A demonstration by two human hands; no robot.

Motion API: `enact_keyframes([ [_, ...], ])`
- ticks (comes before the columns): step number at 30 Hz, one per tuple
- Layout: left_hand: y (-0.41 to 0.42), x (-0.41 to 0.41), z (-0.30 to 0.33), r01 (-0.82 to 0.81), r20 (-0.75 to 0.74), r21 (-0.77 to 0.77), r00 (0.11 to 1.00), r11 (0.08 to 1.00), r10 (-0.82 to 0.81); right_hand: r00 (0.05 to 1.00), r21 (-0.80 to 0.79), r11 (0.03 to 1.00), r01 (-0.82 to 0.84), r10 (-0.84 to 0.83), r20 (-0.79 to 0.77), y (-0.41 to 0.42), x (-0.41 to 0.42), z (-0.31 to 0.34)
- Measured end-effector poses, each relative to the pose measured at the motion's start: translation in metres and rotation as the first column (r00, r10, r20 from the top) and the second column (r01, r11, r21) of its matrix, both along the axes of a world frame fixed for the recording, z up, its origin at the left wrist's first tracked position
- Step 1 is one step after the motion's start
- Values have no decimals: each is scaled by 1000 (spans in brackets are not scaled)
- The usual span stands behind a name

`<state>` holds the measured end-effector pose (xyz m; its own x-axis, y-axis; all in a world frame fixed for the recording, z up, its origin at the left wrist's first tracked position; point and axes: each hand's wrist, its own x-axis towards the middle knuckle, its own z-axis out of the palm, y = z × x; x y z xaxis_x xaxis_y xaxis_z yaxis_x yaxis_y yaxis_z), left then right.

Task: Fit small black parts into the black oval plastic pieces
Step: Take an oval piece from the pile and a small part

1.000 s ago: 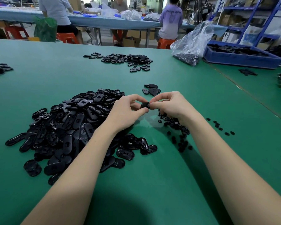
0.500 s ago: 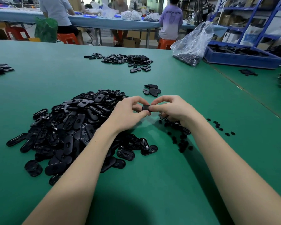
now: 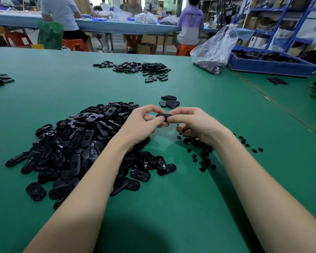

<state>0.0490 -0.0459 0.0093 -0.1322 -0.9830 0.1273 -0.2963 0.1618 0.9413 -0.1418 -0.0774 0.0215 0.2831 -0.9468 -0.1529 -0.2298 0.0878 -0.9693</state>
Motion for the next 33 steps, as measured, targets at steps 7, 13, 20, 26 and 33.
enact_keyframes([
  [7,-4,1,-5,-17,37,-43,999,999,19,989,-193,980,39,-66,-134,5,9,2],
  [13,-5,0,-8,-29,39,-63,999,998,32,979,-248,965,82,-124,-162,5,12,-2],
  [20,-6,-4,-10,-89,40,-84,995,993,92,978,-290,954,79,-130,-161,2,13,-4],
  [26,-8,-5,-9,-101,-30,-44,995,994,99,962,-519,851,-84,-67,-266,0,2,-1],
  [33,-11,0,-9,-130,-154,51,979,990,137,852,-556,816,158,-397,-342,-23,5,-7],
])
